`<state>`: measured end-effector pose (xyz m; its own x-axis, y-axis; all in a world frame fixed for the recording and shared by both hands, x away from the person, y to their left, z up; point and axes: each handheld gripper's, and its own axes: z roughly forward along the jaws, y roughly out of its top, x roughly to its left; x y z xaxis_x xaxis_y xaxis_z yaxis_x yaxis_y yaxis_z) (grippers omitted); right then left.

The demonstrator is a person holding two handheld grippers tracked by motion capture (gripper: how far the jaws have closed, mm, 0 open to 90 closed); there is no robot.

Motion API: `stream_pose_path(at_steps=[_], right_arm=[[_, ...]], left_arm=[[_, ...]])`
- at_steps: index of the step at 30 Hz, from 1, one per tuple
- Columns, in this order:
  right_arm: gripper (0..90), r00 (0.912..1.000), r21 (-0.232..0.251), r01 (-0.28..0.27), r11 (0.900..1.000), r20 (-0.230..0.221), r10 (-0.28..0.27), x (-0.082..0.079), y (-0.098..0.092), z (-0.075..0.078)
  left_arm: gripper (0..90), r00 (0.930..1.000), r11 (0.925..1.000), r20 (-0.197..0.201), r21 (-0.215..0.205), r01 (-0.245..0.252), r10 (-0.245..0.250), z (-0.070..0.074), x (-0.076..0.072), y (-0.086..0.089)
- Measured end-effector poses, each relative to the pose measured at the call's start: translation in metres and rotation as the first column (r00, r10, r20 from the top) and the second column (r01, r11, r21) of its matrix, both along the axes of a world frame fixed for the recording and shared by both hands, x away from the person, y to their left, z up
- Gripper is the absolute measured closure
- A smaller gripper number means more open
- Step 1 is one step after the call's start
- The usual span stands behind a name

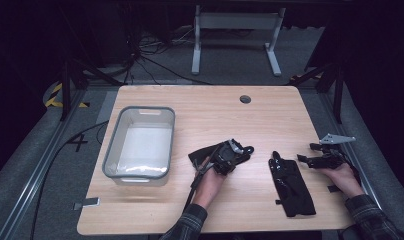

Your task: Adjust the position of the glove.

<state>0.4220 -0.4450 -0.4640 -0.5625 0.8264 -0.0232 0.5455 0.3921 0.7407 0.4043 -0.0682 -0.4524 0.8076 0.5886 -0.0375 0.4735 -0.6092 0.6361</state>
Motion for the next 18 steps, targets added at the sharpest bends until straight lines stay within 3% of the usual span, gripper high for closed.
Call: stream_pose_path(at_steps=[5, 9, 14, 18], right_arm=[[19.3, 1.0000, 0.000, -0.001, 1.000, 0.001, 0.001, 0.000, 0.000, 0.000], [19.4, 1.0000, 0.000, 0.000, 1.000, 0.000, 0.000, 0.000, 0.000, 0.000], [19.3, 1.0000, 0.000, 0.000, 1.000, 0.000, 0.000, 0.000, 0.000, 0.000], [19.2, 1.0000, 0.001, 0.000, 1.000, 0.001, 0.000, 0.000, 0.000, 0.000]], left_arm=[[89.7, 0.9993, 0.9992, -0.004, -0.017, 0.037, -0.037, -0.001, -0.005, -0.015], [89.7, 0.9990, 0.9985, -0.010, -0.032, 0.044, -0.044, 0.001, -0.005, -0.016], [89.7, 0.9998, 0.9984, 0.017, -0.054, 0.013, -0.012, 0.014, -0.003, -0.002], [89.8, 0.9985, 0.9951, 0.019, -0.086, -0.049, 0.051, 0.019, 0.004, 0.020]])
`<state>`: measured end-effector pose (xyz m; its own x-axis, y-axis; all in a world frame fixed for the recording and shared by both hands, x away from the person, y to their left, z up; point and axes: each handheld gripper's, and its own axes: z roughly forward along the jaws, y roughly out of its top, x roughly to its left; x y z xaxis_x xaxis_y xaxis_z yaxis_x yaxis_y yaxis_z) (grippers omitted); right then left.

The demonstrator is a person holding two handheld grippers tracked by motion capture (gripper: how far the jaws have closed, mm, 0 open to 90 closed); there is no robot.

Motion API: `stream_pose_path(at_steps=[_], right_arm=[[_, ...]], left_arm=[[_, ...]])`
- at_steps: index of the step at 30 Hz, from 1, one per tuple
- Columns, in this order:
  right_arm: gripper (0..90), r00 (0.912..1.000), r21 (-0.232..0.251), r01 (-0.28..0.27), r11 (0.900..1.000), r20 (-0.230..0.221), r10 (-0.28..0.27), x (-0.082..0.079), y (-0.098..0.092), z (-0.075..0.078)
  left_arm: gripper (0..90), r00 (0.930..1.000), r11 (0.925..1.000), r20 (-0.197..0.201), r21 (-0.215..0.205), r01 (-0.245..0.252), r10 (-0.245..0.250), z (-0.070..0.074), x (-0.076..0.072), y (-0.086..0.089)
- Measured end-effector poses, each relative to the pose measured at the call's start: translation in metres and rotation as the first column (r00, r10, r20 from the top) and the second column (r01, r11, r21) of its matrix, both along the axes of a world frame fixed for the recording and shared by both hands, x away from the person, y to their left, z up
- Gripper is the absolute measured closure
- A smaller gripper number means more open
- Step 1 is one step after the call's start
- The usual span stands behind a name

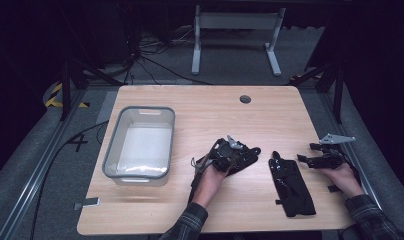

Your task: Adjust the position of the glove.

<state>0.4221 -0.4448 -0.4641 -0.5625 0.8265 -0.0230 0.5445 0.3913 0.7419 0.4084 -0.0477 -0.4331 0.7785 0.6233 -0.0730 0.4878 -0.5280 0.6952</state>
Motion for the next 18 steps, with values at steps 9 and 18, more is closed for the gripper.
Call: stream_pose_path(at_steps=[9, 18], right_arm=[[19.1, 1.0000, -0.002, 0.001, 1.000, 0.002, -0.001, 0.000, 0.000, 0.000], [19.1, 1.0000, -0.001, 0.002, 1.000, 0.000, -0.002, 0.000, 0.000, 0.000]], left_arm=[[89.8, 0.9945, 0.9948, 0.025, -0.003, -0.102, 0.102, 0.008, 0.012, 0.034], [89.7, 0.9897, 0.9881, -0.022, 0.063, -0.140, 0.142, -0.012, 0.021, 0.042]])
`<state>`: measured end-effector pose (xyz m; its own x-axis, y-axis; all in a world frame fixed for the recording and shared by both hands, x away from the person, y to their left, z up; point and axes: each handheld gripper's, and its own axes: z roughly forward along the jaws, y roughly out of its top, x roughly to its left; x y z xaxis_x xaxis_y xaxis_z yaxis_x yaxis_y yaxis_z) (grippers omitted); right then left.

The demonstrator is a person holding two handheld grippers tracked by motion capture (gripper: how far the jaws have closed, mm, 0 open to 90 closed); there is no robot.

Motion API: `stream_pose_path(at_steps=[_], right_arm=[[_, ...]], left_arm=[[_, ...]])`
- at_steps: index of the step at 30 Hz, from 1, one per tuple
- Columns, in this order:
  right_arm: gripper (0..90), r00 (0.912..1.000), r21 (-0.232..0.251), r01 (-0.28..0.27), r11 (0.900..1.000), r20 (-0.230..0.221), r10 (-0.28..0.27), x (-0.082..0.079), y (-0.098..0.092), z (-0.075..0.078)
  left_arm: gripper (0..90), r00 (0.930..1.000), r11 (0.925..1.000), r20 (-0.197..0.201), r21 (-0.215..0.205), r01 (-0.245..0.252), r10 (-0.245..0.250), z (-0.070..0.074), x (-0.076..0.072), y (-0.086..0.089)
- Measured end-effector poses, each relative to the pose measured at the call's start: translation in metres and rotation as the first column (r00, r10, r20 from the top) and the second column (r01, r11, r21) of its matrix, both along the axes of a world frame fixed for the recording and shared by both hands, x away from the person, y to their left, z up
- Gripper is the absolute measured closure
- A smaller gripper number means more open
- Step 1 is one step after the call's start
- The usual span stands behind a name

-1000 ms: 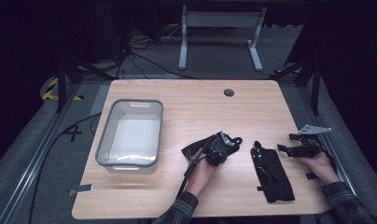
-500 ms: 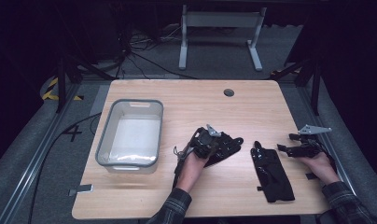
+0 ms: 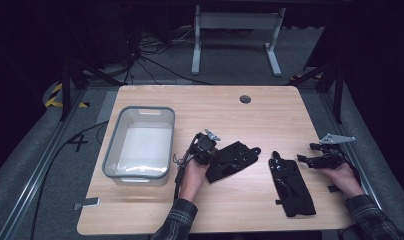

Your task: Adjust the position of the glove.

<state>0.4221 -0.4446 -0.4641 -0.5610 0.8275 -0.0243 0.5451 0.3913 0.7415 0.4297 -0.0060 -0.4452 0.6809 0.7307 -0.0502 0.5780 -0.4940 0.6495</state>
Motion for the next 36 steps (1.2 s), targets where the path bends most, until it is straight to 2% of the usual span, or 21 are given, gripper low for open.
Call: stream_pose_path(at_steps=[3, 8, 16, 23, 31, 33, 35, 36], right_arm=[[19.1, 1.0000, -0.001, -0.001, 1.000, 0.002, 0.001, 0.000, 0.000, 0.000], [19.1, 1.0000, 0.000, 0.000, 1.000, 0.000, 0.000, 0.000, 0.000, 0.000], [19.1, 1.0000, 0.000, 0.000, 1.000, 0.000, 0.000, 0.000, 0.000, 0.000], [18.9, 1.0000, -0.001, -0.001, 1.000, 0.002, 0.001, 0.000, 0.000, 0.000], [18.5, 1.0000, -0.001, -0.004, 1.000, 0.001, 0.004, 0.000, 0.000, 0.000], [20.8, 0.9999, 0.000, -0.010, 1.000, 0.002, 0.010, 0.000, 0.000, 0.000], [31.7, 0.9992, -0.019, -0.036, 0.999, 0.019, 0.036, -0.004, 0.002, 0.002], [31.7, 0.9992, -0.019, -0.036, 0.999, 0.019, 0.036, -0.004, 0.002, 0.002]], left_arm=[[89.8, 0.9998, 0.9995, -0.018, 0.029, 0.009, -0.009, -0.005, -0.001, -0.004], [89.8, 0.9988, 0.9983, -0.030, 0.043, 0.039, -0.038, -0.005, -0.010, -0.010], [89.7, 0.9937, 0.9920, -0.048, 0.070, 0.104, -0.101, -0.003, -0.038, -0.014], [89.7, 0.9865, 0.9869, -0.059, 0.043, 0.155, -0.153, -0.005, -0.062, -0.017], [89.7, 0.9719, 0.9730, -0.069, 0.037, 0.228, -0.225, -0.005, -0.087, -0.024], [89.7, 0.9685, 0.9697, -0.071, 0.035, 0.242, -0.239, -0.005, -0.092, -0.025], [89.6, 0.9705, 0.9710, -0.049, 0.027, 0.237, -0.236, -0.001, -0.092, -0.024], [89.7, 0.9705, 0.9710, -0.049, 0.027, 0.237, -0.236, -0.001, -0.092, -0.024]])
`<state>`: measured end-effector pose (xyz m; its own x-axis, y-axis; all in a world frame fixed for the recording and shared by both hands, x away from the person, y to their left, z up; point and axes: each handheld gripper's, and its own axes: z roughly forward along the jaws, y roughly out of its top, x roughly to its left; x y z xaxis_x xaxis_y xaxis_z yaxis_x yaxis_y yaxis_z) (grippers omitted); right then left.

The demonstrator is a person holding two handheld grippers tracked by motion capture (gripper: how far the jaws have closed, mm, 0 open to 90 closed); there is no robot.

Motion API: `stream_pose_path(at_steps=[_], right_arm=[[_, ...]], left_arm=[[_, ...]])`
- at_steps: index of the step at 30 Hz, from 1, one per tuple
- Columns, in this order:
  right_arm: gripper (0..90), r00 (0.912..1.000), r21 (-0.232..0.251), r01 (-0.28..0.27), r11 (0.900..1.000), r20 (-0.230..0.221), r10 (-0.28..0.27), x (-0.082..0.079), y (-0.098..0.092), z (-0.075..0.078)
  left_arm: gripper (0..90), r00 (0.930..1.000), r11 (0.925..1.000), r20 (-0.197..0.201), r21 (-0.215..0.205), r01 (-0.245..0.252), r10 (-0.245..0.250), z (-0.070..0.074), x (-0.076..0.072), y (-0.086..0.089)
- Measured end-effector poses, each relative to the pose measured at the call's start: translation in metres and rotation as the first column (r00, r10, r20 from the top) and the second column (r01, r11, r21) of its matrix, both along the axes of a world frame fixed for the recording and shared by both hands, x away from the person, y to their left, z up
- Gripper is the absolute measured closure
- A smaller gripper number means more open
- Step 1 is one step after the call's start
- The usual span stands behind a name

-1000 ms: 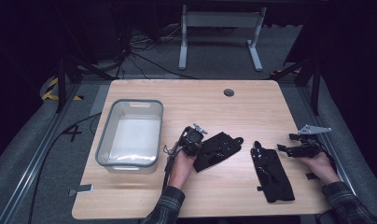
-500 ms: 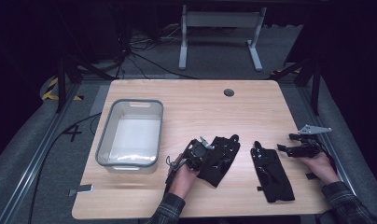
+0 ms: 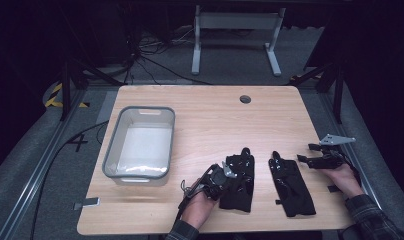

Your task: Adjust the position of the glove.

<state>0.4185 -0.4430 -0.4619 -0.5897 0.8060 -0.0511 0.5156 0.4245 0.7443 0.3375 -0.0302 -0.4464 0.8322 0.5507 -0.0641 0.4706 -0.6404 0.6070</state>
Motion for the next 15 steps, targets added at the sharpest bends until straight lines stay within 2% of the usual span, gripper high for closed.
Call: stream_pose_path(at_steps=[2, 6, 9, 10, 11, 13, 14, 15], right_arm=[[43.1, 0.9997, 0.006, -0.019, 1.000, 0.013, 0.019, -0.005, 0.002, 0.005], [65.8, 0.9961, 0.055, -0.088, 0.995, 0.013, 0.087, -0.023, 0.006, 0.020], [77.1, 0.9889, 0.054, -0.148, 0.988, -0.004, 0.148, -0.038, 0.014, 0.024], [77.1, 0.9889, 0.054, -0.148, 0.988, -0.004, 0.148, -0.038, 0.014, 0.024], [84.4, 0.9793, 0.065, -0.200, 0.978, -0.018, 0.201, -0.047, 0.021, 0.025], [86.4, 0.9758, 0.070, -0.215, 0.974, -0.024, 0.217, -0.050, 0.023, 0.025], [89.2, 0.9657, 0.075, -0.253, 0.965, -0.039, 0.257, -0.058, 0.029, 0.024], [89.4, 0.9598, 0.078, -0.272, 0.959, -0.049, 0.276, -0.062, 0.032, 0.024]], left_arm=[[89.7, 0.9999, 0.9996, 0.006, -0.025, -0.012, 0.012, 0.005, 0.003, 0.001], [89.7, 0.9997, 0.9993, 0.022, -0.036, -0.008, 0.009, 0.010, 0.010, -0.001], [89.7, 0.9991, 0.9992, 0.041, -0.038, -0.010, 0.011, 0.013, 0.014, -0.004], [89.7, 0.9991, 0.9992, 0.041, -0.038, -0.010, 0.011, 0.013, 0.014, -0.004], [89.7, 0.9991, 0.9992, 0.043, -0.040, -0.006, 0.008, 0.013, 0.016, -0.006], [89.7, 0.9992, 0.9992, 0.040, -0.038, -0.005, 0.007, 0.013, 0.017, -0.008], [89.7, 0.9993, 0.9992, 0.038, -0.040, 0.001, 0.000, 0.012, 0.018, -0.010], [89.7, 0.9994, 0.9992, 0.036, -0.040, 0.006, -0.004, 0.010, 0.018, -0.012]])
